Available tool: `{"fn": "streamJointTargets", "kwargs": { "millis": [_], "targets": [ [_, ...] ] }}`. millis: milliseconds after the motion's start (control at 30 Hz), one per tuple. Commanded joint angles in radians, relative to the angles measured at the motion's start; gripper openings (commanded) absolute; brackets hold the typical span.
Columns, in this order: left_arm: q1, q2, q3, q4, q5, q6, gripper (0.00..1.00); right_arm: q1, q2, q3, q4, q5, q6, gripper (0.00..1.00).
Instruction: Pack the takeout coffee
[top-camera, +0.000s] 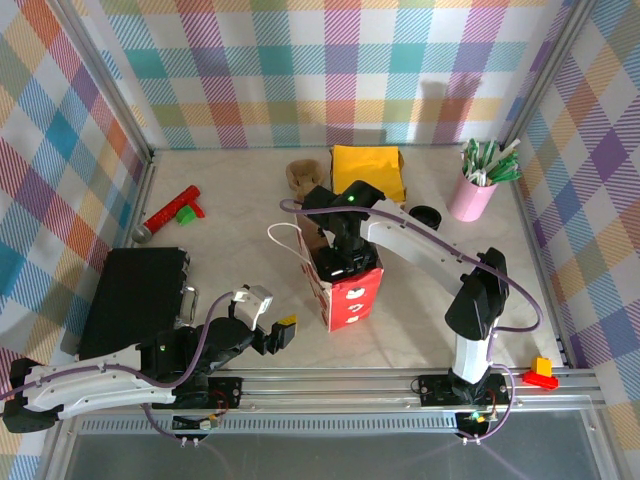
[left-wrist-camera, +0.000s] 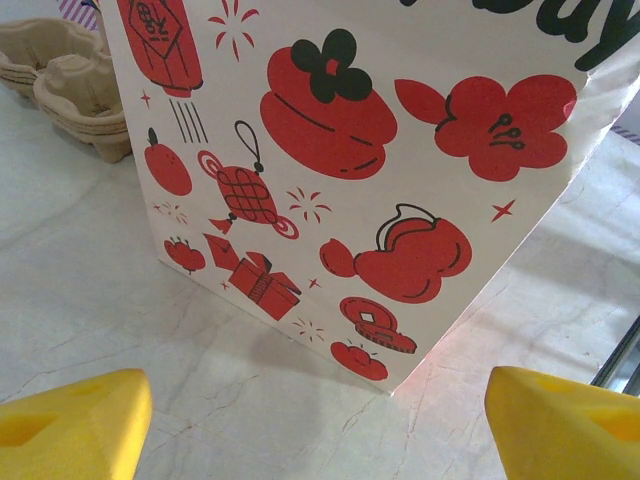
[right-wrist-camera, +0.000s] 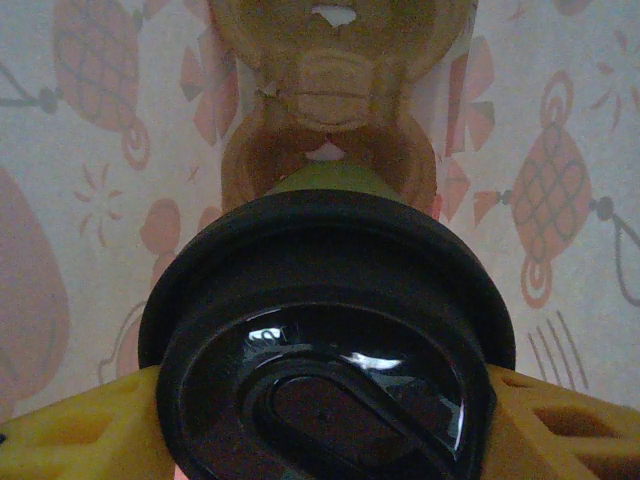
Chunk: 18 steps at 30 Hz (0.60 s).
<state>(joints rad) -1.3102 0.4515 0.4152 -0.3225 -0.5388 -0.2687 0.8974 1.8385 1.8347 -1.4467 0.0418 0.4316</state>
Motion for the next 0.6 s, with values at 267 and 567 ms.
{"fn": "streamJointTargets", "kwargs": {
  "millis": [267,567],
  "targets": [
    [0.009,-0.022,-0.012,-0.006,0.005,-0.01,0.86,0.003,0.045,0.002,-0.009,-0.001,-0.017,0.46],
    [0.01,-0.041,-0.017,-0.016,0.002,-0.015,0.86,0.003,0.051,-0.033,0.035,0.006,-0.026,0.45]
  ]
}}
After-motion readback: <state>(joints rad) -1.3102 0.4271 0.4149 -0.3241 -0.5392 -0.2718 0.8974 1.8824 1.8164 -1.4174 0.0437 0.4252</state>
